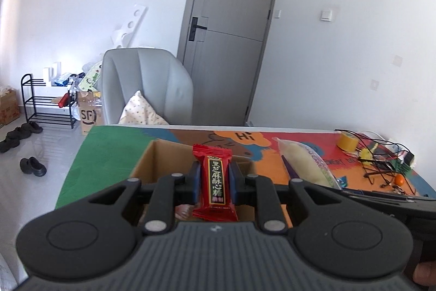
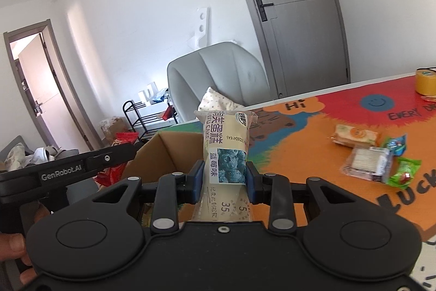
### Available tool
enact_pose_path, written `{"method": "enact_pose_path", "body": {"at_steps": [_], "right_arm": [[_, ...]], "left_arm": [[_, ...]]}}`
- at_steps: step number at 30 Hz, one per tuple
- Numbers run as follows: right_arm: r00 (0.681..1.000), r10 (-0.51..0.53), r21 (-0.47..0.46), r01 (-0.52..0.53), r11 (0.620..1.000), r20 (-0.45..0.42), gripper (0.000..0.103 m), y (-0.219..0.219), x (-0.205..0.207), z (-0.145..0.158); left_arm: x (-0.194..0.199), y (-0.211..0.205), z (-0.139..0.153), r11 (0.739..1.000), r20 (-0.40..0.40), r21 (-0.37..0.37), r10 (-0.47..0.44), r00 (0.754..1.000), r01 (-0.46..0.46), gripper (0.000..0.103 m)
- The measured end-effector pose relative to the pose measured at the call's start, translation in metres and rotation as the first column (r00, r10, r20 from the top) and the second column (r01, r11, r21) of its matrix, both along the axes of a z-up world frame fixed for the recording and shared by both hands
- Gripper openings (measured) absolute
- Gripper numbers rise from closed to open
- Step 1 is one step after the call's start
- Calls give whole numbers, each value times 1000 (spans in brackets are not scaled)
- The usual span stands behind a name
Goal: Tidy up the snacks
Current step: 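Carry the red bar and bread loaf packet over the cardboard box, then open both tools to drop the packets into the box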
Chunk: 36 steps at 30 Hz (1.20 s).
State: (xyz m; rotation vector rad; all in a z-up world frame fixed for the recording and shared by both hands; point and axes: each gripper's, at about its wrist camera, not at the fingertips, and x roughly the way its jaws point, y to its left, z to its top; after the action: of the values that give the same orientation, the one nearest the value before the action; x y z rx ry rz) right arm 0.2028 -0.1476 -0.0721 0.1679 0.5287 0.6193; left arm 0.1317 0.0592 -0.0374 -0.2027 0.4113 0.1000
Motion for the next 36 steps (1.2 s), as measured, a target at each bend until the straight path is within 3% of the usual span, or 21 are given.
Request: {"method": "enact_pose_path", "body": {"at_steps": [10, 16, 29, 31, 34, 36], "right_arm": [[998, 52, -8, -53, 999, -40, 32, 46, 15, -5], [996, 70, -22, -72, 997, -54, 32, 68, 21, -9], [992, 98, -40, -102, 994, -76, 32, 101, 30, -10], [989, 115, -28, -118, 993, -93, 37, 107, 31, -10], [986, 136, 13, -135, 991, -94, 58, 105, 27, -8], [989, 123, 4, -123, 992, -77, 58, 101, 23, -6]], "left_arm": [[8, 35, -10, 999, -23, -40, 26, 999, -27, 20], [16, 46, -21, 999, -96, -53, -13, 995, 8, 22], [1, 82, -15, 992, -62, -95, 76, 995, -82, 25], [-1, 83, -16, 991, -64, -98, 83, 994, -89, 27], [-3, 86, -17, 990, -74, -99, 90, 993, -97, 28], [-3, 84, -18, 990, -78, -98, 91, 993, -99, 31]]}}
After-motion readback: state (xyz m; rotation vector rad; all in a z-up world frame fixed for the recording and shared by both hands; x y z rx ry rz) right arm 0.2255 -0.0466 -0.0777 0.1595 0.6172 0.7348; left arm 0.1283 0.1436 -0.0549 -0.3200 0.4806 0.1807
